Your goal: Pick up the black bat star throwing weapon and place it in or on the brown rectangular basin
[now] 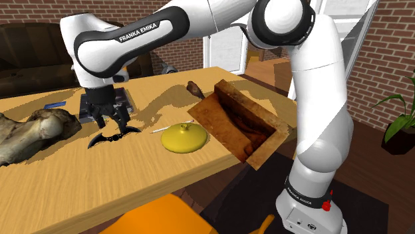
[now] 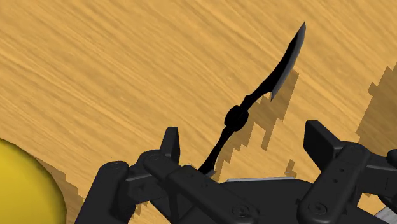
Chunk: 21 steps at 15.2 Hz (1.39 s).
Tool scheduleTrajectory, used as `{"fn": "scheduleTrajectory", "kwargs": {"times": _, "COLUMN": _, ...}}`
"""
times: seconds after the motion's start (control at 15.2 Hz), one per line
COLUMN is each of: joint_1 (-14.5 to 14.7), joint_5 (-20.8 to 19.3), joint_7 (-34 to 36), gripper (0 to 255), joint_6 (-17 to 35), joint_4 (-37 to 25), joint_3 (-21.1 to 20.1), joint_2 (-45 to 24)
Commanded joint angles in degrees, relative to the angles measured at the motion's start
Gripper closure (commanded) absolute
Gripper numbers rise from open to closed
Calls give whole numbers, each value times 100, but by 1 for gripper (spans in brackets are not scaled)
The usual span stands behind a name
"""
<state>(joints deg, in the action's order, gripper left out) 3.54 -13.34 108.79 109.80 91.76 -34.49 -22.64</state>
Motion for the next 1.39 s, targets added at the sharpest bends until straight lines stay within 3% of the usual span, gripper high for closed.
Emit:
{"fn": "scheduleTrajectory", "kwargs": {"times": 0.0, "joint_1": 9, "joint_5": -35, "joint_7": 36, "gripper": 0, "joint_6": 125, "joint_4": 80, "joint_3": 19, "joint_2": -52}}
{"fn": "scheduleTrajectory", "kwargs": {"times": 0.2, "joint_1": 14, "joint_5": -94, "joint_7": 75, "gripper": 0, "joint_6": 364, "joint_4": 254, "joint_3": 49, "joint_2": -130}}
{"fn": "scheduleTrajectory", "kwargs": {"times": 0.73, "joint_1": 14, "joint_5": -94, "joint_7": 74, "gripper": 0, "joint_6": 363, "joint_4": 253, "joint_3": 48, "joint_2": -130}}
{"fn": "scheduleTrajectory", "kwargs": {"times": 0.79, "joint_1": 14, "joint_5": -94, "joint_7": 74, "gripper": 255, "joint_6": 363, "joint_4": 253, "joint_3": 48, "joint_2": -130}}
{"fn": "scheduleTrajectory", "kwargs": {"times": 1.32, "joint_1": 14, "joint_5": -94, "joint_7": 74, "gripper": 255, "joint_6": 363, "joint_4": 253, "joint_3": 48, "joint_2": -130}}
